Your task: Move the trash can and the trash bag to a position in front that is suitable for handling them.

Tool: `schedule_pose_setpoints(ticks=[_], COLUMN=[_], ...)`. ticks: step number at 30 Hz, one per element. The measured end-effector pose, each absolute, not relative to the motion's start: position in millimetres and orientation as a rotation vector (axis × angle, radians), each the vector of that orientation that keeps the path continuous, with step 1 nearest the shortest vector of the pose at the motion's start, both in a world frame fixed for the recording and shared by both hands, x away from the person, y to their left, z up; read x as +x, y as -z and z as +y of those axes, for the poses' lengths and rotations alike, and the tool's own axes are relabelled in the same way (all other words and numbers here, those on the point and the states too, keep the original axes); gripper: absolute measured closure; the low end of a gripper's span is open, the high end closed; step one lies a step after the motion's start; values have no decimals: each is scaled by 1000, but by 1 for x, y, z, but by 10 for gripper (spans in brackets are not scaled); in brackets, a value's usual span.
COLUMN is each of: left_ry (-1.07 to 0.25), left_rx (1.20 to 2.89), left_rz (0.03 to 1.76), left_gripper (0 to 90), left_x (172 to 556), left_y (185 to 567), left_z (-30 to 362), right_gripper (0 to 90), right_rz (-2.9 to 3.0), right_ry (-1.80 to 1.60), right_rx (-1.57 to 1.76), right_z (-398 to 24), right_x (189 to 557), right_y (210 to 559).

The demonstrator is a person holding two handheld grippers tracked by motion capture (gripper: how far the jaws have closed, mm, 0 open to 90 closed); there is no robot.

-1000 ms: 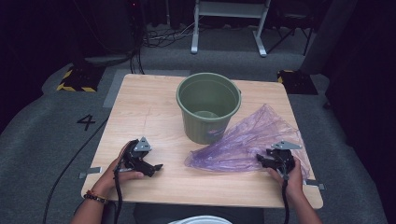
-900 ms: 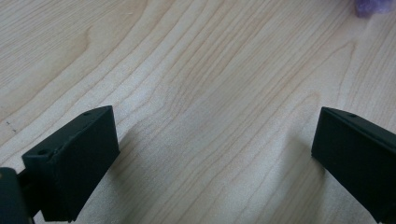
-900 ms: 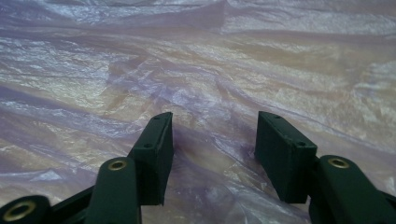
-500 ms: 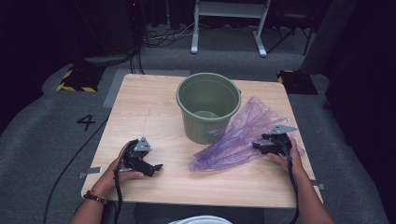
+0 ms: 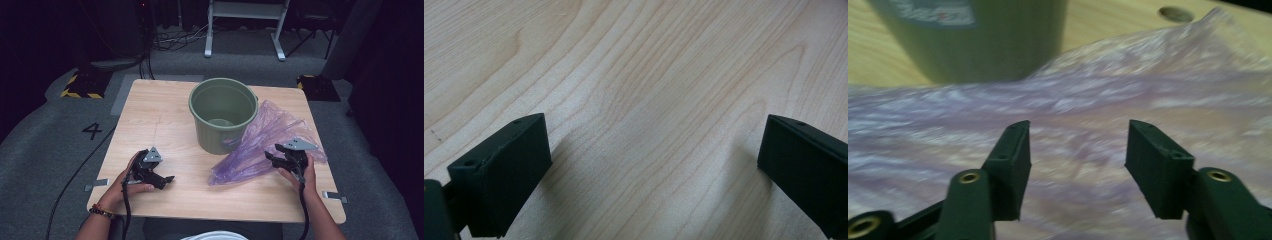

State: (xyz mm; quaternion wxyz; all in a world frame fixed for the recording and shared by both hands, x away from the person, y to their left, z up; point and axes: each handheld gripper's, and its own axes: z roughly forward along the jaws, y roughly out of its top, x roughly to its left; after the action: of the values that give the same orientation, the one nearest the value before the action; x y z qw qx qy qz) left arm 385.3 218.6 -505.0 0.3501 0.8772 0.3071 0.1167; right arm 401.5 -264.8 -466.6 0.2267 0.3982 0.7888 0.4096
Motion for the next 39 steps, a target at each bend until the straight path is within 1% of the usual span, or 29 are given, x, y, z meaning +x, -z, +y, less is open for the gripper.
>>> schedule_pose_setpoints(ticks=[1,4,6,10,14,21,25,26,32,33,34,36,37,39], left_ry=[-302,-302,-303,-302,-303,-303,-302,-301,-301,-301,-301,-301,-301,-301], left_rx=[2272,2272,2272,2272,2272,2272,2272,2272,2272,2272,2272,2272,2272,2272], left_rz=[796,796,796,796,796,796,796,794,793,793,793,793,793,793], left_gripper=[4,5,5,5,5,5,5,4,4,4,4,4,4,4], left_x=[385,385,385,385,385,385,385,385,386,386,386,386,386,386], left_y=[505,505,505,505,505,505,505,505,505,505,505,505,505,505], left_z=[219,219,219,219,219,219,219,219,218,218,218,218,218,218], right_gripper=[387,347,347,349,344,339,348,348,349,349,382,395,382,391], right_rz=[2190,2233,2223,2228,2224,2256,2327,2351,2447,2447,2456,2466,2457,2399], right_ry=[-1131,-1131,-1100,-1026,-972,-1004,-1031,-1045,-1089,-1089,-1091,-1093,-1103,-1165], right_rx=[1104,1124,1125,1230,1215,1210,1138,1105,966,966,944,930,924,943], right_z=[-261,-251,-248,-245,-243,-255,-268,-275,-281,-281,-282,-281,-282,-285], right_x=[399,398,401,406,405,410,423,432,450,450,450,449,447,440], right_y=[469,476,479,494,500,501,500,500,500,500,500,499,497,489])
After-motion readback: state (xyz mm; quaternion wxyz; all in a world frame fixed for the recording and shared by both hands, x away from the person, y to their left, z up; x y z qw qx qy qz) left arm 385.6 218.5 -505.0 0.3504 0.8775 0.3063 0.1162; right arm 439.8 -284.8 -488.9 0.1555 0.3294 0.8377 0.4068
